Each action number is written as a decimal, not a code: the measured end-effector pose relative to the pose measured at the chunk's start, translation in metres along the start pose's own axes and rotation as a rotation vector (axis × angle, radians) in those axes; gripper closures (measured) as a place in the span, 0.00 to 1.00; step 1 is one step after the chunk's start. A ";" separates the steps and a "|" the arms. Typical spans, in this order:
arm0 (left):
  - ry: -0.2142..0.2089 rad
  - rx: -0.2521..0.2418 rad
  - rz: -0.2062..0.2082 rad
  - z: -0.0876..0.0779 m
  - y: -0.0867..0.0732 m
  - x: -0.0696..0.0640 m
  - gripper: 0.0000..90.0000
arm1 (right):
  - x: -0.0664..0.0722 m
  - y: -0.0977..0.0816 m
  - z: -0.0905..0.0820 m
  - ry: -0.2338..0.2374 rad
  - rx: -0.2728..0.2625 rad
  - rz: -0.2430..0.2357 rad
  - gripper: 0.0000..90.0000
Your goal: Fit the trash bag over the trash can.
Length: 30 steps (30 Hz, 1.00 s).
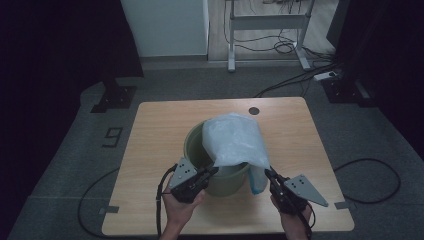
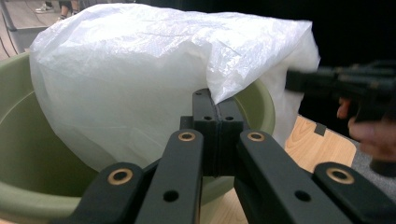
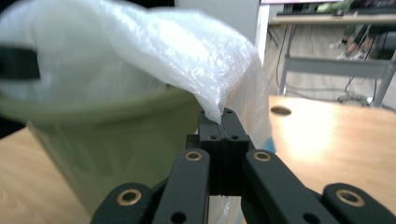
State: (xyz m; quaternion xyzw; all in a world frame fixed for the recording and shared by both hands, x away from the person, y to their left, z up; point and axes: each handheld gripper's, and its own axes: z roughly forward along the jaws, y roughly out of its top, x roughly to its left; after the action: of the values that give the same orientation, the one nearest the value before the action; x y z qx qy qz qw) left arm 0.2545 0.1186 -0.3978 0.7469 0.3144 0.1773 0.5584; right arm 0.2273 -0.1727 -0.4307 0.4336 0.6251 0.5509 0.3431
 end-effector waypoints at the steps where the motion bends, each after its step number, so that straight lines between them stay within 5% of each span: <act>1: -0.002 0.002 0.000 -0.001 0.000 0.001 0.99 | 0.000 0.003 0.000 -0.002 -0.009 -0.001 0.99; 7: -0.019 0.022 0.003 -0.003 -0.004 0.003 0.99 | 0.000 0.033 -0.003 -0.010 -0.094 -0.026 0.99; 10: -0.026 0.026 0.010 -0.004 -0.005 0.003 0.95 | 0.004 0.045 -0.002 0.022 -0.128 -0.044 0.99; 14: 0.026 0.015 0.022 -0.010 -0.001 -0.001 0.66 | 0.013 0.053 0.001 0.069 -0.144 -0.085 0.99; 20: 0.091 -0.001 0.072 -0.017 0.015 -0.003 0.45 | 0.022 0.053 0.007 0.127 -0.117 -0.114 0.99; 26: 0.113 0.014 0.125 -0.009 0.031 0.000 0.42 | 0.023 0.053 0.010 0.164 -0.099 -0.121 0.99; 30: 0.103 0.012 0.132 -0.002 0.036 0.003 0.64 | 0.023 0.053 0.012 0.195 -0.087 -0.121 0.99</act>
State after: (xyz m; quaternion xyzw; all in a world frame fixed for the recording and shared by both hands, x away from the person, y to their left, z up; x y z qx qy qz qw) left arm 0.2658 0.1157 -0.3632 0.7591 0.2939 0.2499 0.5244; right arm 0.2380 -0.1458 -0.3790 0.3242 0.6561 0.5952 0.3319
